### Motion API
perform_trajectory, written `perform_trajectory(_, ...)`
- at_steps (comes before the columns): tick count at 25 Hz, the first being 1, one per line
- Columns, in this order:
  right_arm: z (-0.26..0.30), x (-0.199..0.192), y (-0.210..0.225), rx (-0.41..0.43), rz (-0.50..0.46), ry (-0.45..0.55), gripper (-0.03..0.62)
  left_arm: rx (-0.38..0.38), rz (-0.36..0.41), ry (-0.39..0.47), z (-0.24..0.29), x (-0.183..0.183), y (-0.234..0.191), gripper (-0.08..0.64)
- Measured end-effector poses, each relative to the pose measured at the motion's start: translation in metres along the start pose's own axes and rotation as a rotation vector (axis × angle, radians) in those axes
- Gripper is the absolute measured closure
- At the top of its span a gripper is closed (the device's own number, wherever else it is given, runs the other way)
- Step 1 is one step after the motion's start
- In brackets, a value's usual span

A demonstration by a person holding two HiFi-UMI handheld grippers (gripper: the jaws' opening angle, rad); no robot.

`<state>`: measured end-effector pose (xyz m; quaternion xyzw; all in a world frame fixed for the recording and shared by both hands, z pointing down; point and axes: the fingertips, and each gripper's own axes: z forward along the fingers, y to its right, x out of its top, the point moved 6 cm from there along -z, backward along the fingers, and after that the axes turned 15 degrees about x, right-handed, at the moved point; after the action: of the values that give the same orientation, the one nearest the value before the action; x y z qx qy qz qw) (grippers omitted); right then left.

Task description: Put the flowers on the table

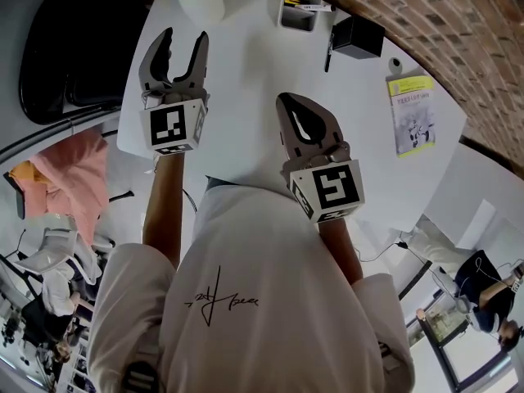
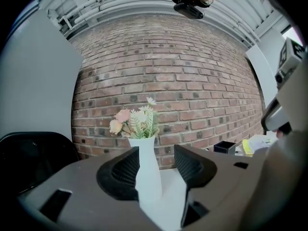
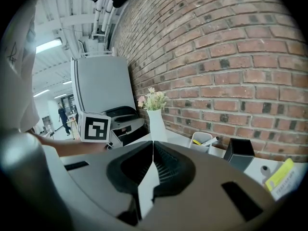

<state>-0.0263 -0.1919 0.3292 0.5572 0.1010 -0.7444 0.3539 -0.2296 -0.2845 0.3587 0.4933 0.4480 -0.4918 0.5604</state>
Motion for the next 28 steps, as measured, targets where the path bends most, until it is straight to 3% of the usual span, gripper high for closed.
perform_trajectory(9, -0.025, -0.003, -0.015, -0.009, -0.002, 0.028, 0.568, 0.015, 0.017, 0.025, -0.033, 0.013, -0.001, 0.387)
perform_trajectory(28, -0.070, -0.008, -0.043, -0.019, -0.021, 0.093, 0.568, -0.027, -0.098, -0.020, -0.108, 0.024, 0.024, 0.414)
